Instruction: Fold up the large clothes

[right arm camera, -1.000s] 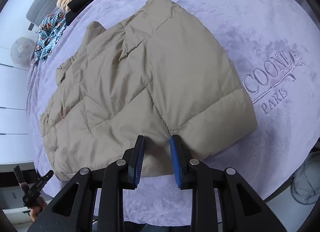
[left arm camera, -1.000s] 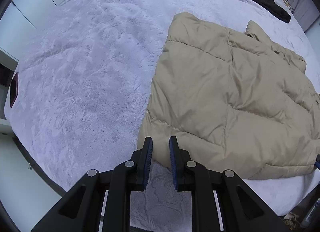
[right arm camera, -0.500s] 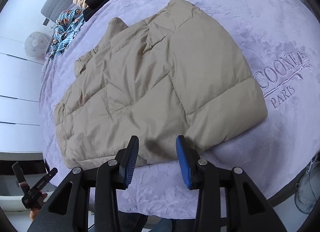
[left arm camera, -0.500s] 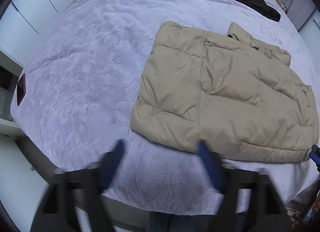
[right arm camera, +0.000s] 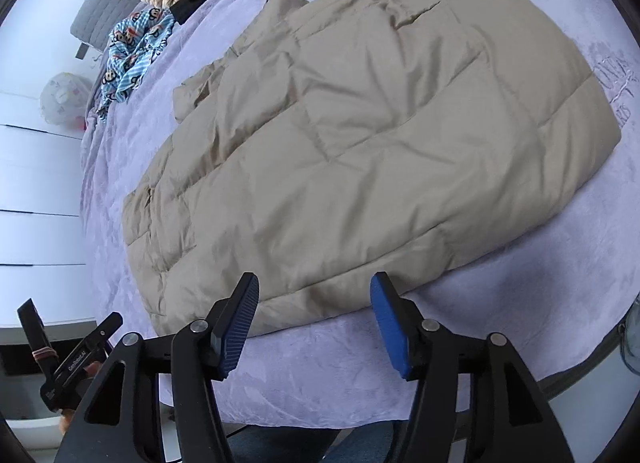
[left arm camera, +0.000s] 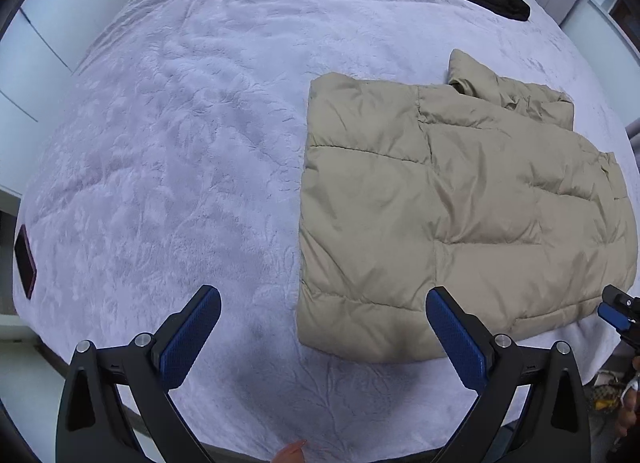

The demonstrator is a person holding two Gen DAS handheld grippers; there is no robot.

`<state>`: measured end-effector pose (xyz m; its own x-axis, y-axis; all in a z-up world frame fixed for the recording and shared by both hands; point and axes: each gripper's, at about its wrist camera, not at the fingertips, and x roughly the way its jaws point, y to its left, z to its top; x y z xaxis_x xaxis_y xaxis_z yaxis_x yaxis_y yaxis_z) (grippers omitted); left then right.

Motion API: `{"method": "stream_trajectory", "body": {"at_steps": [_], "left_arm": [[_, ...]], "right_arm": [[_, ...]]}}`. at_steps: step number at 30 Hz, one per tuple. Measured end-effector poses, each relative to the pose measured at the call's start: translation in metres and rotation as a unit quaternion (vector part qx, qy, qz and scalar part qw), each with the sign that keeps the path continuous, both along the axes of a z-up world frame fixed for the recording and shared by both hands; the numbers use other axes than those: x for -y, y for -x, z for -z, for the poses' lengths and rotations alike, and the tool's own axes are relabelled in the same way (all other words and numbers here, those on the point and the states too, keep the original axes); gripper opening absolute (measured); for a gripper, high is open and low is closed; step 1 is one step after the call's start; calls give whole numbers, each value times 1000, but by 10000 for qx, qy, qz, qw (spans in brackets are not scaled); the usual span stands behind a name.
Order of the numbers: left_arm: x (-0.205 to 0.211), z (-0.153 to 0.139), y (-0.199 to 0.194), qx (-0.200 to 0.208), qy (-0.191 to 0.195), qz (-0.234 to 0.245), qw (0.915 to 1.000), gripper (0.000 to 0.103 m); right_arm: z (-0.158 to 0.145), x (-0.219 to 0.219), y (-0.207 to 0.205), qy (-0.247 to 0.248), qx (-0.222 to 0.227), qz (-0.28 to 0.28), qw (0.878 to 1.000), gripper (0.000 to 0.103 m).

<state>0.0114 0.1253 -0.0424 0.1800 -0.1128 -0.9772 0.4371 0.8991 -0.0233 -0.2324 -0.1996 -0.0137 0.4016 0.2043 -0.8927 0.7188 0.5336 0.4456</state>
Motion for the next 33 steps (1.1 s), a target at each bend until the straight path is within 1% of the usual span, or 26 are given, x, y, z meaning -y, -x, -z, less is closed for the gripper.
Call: {"method": "stream_trajectory", "body": {"at_steps": [1, 2, 5, 6, 7, 10, 14, 18, 20, 22, 24, 26, 28, 29, 31, 33], "left_arm": [[0, 4, -4, -37, -11, 57, 10000, 103], [0, 8, -9, -82, -20, 92, 9999, 103], [-1, 19, -18, -176, -37, 156, 9997, 103], [-2, 22, -22, -196, -41, 180, 9996, 103], [-3, 25, -25, -221, -42, 201, 9995, 103], [-6, 31, -31, -270, -21, 267, 9993, 103], [-7, 40, -40, -326, -38, 374, 9988, 103], [-9, 51, -49, -613, 94, 381, 9973, 103], [-11, 55, -53, -727, 165, 360, 9966, 103], [-12, 58, -56, -753, 212, 397, 9961, 103], [-14, 60, -64, -742, 328, 480, 9955, 103], [-18, 61, -75, -748, 588, 535, 9940, 103], [-23, 65, -89, -913, 934, 564, 9898, 103], [-26, 70, -97, -1119, 1095, 553, 9861, 103], [-29, 82, -108, -1544, 1369, 520, 9771, 103], [-30, 92, -112, -1882, 1594, 563, 9675, 103]], "right_arm": [[1, -6, -5, -50, -18, 5, 10000, 69], [2, -11, -9, -67, -44, -4, 10000, 71], [4, -22, -18, -82, -147, 16, 9999, 72], [5, -26, -22, -114, -185, 34, 9998, 79], [6, -27, -24, -151, -186, 51, 9997, 89], [9, -35, -33, -239, -194, 73, 9995, 89], [12, -52, -44, -279, -266, -56, 9992, 89], [22, -68, -55, -721, -349, -298, 9963, 89], [26, -73, -58, -736, -437, -284, 9959, 89], [30, -76, -59, -762, -494, -217, 9956, 89], [35, -77, -59, -932, -478, -92, 9945, 89], [38, -79, -58, -1082, -470, 31, 9930, 89], [42, -80, -58, -1145, -505, 105, 9921, 89], [44, -81, -57, -1141, -543, 119, 9919, 89], [47, -82, -57, -1131, -611, 105, 9916, 89], [48, -83, -57, -1132, -654, 88, 9914, 89]]}}
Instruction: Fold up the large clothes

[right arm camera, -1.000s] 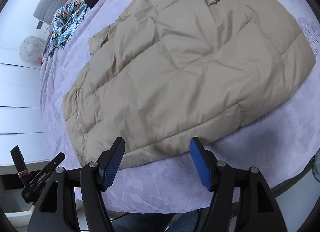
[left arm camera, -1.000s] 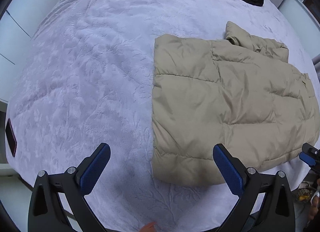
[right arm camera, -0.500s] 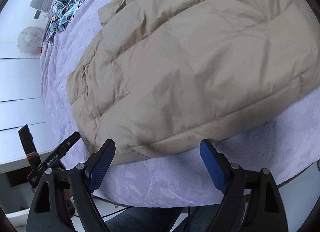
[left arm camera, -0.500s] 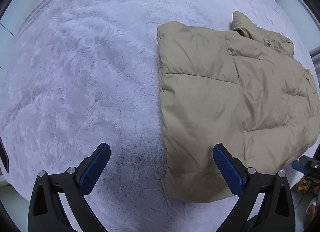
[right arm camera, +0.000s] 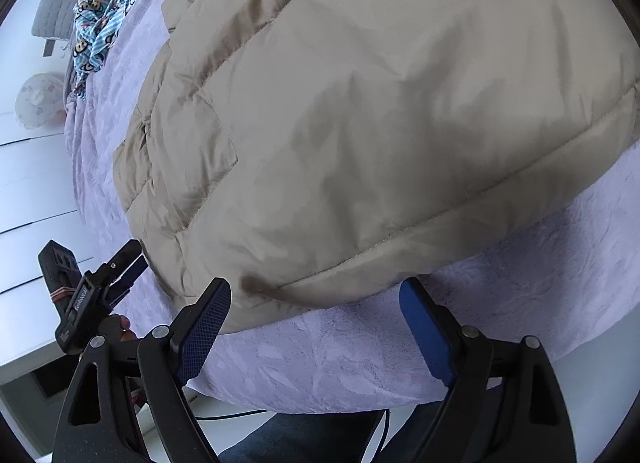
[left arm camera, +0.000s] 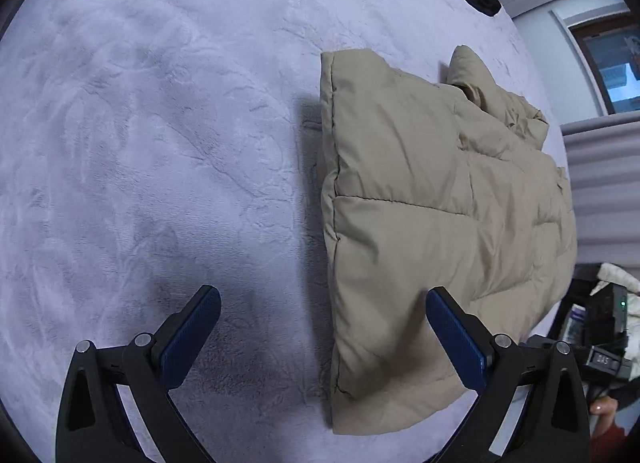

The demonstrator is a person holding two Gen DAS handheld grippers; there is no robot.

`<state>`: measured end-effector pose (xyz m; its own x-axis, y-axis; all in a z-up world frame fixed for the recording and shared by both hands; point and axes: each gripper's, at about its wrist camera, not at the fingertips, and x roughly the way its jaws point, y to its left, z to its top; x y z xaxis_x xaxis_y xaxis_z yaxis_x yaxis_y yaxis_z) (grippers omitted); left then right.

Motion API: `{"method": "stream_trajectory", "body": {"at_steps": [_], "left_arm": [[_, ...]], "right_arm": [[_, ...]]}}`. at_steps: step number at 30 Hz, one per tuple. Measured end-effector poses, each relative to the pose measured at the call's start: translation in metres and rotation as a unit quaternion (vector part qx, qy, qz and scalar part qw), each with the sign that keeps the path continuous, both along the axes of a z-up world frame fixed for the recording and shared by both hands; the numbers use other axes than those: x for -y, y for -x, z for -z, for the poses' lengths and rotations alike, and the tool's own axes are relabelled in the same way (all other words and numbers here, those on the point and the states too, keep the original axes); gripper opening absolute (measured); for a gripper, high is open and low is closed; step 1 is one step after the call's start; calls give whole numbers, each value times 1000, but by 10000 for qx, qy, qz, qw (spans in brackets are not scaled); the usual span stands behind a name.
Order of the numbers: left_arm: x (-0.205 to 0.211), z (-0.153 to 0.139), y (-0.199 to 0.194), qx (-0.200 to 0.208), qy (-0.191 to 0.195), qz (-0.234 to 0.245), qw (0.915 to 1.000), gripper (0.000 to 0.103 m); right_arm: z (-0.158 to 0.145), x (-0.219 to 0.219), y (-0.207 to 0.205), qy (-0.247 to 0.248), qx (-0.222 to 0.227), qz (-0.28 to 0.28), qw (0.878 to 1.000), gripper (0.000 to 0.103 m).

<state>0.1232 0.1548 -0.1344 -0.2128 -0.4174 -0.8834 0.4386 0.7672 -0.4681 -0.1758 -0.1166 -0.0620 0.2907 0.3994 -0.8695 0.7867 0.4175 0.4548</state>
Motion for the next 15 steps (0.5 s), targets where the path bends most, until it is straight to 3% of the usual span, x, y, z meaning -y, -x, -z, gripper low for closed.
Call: {"method": "stream_trajectory", "body": {"at_steps": [5, 15], "left_arm": [[17, 19, 12, -561, 435, 304, 9970, 103], [82, 40, 14, -804, 1081, 973, 9861, 103]], "right_arm": [[0, -2, 3, 11, -59, 11, 10000, 89], [-11, 0, 9, 171, -205, -72, 9996, 89]]}}
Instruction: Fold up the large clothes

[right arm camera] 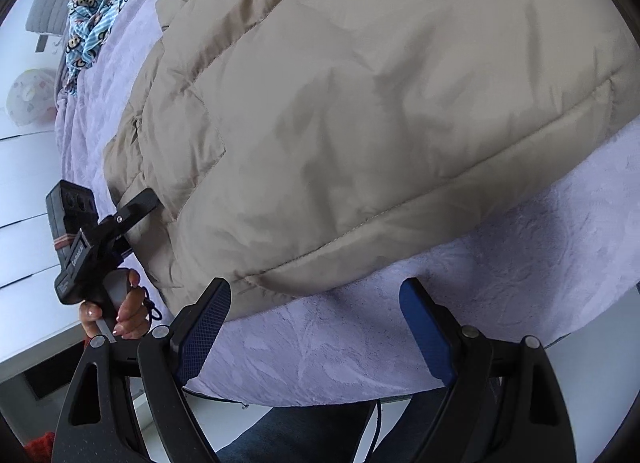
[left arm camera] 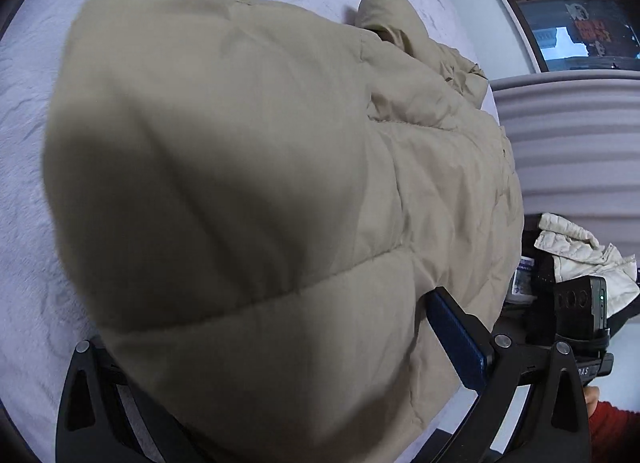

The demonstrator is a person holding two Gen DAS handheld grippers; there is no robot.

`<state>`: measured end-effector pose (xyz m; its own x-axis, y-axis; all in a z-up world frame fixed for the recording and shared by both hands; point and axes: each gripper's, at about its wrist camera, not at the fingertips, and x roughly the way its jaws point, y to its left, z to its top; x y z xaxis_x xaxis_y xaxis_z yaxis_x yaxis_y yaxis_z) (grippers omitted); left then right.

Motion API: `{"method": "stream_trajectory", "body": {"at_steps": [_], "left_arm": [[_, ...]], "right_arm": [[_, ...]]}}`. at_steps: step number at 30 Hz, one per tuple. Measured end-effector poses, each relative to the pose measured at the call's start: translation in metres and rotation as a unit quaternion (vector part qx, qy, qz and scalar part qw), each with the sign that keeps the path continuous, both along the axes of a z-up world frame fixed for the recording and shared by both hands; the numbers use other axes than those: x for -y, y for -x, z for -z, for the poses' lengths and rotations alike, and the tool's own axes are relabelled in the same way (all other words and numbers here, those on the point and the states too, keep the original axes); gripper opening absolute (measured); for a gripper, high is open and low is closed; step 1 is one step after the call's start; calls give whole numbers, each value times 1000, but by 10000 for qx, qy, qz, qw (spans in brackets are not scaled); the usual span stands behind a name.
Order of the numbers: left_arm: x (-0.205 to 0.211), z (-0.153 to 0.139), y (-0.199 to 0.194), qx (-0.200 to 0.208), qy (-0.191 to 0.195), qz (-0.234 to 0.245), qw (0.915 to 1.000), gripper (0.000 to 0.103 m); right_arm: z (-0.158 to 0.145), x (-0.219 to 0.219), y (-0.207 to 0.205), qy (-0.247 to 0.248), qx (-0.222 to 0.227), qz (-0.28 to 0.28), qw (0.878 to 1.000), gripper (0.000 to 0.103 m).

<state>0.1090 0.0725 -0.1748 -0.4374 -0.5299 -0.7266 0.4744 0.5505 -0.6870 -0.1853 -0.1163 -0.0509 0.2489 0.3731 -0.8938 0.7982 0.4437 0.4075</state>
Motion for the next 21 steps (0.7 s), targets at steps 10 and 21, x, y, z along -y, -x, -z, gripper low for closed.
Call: {"method": "stream_trajectory", "body": {"at_steps": [10, 21], "left_arm": [[15, -4, 7, -335, 272, 87, 9990, 33], [20, -105, 29, 38, 840, -307, 9960, 24]], "right_arm": [[-17, 10, 13, 309, -38, -27, 9995, 89], [-48, 70, -4, 1511, 464, 73, 9874, 46]]}}
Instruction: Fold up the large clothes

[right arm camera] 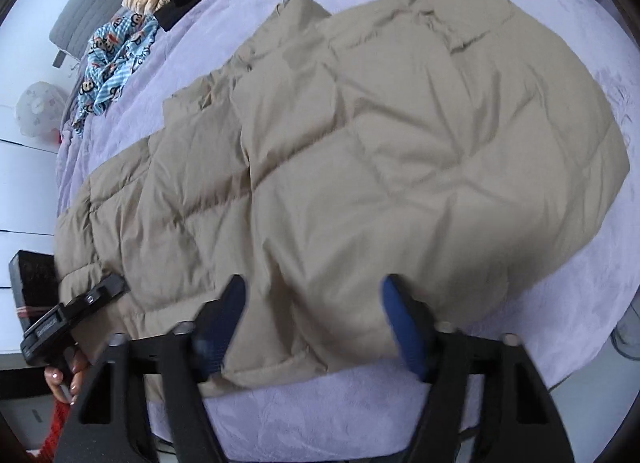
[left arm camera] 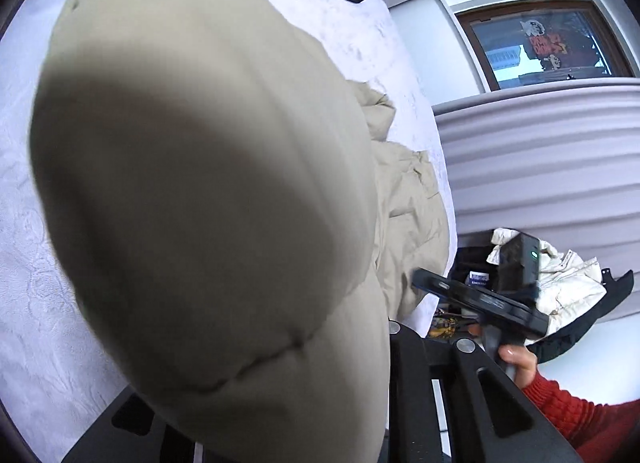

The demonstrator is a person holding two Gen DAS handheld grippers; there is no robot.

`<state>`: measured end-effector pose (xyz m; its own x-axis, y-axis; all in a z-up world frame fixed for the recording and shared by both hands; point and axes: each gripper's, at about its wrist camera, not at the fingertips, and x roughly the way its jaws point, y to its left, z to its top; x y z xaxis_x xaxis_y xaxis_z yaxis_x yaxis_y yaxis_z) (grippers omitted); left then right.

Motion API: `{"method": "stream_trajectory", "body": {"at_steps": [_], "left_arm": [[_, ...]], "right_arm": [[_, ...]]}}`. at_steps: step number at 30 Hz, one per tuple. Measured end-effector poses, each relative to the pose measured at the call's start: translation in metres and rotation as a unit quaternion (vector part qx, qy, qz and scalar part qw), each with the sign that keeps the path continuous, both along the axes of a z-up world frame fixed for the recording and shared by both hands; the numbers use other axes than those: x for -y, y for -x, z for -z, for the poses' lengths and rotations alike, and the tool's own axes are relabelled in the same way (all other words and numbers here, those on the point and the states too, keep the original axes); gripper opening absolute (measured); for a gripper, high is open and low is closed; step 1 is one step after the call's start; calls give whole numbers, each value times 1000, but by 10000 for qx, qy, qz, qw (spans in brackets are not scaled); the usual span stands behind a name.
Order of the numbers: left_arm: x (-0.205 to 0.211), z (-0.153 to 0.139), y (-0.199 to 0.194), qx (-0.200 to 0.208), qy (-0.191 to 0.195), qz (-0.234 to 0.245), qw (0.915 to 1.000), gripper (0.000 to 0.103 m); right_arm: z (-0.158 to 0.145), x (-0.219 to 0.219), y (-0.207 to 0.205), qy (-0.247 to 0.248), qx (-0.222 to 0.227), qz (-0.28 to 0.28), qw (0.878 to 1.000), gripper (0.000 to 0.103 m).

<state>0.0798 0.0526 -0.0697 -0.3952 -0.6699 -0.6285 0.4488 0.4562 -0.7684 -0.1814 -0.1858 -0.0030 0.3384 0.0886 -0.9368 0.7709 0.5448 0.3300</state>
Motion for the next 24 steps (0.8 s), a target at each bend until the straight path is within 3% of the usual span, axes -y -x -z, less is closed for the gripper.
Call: {"method": "stream_trajectory", "body": {"at_steps": [1, 4, 9, 15, 19, 21, 24], "left_arm": [[4, -11, 5, 94, -30, -15, 10000, 24], [18, -37, 21, 263, -126, -72, 9995, 24], [62, -82, 59, 749, -568, -216, 9953, 24], [151, -120, 113, 1317, -1245, -321, 9829, 24], [211, -129, 138, 1389, -1634, -291, 9763, 24], [241, -127, 145, 1500, -1858, -180, 9709, 24], [290, -116, 161, 1457, -1925, 121, 9703, 25]], "right_arm": [[3, 5, -5, 52, -17, -46, 10000, 27], [18, 23, -20, -28, 193, -201, 9996, 22], [50, 46, -47, -641, 637, -609, 9940, 22], [85, 63, -67, -1647, 763, -1085, 9774, 18], [73, 88, -53, -2022, 937, -1165, 9679, 18], [62, 113, -32, -2174, 1152, -1061, 9634, 18], [53, 155, 9, -2320, 1422, -712, 9596, 18]]}}
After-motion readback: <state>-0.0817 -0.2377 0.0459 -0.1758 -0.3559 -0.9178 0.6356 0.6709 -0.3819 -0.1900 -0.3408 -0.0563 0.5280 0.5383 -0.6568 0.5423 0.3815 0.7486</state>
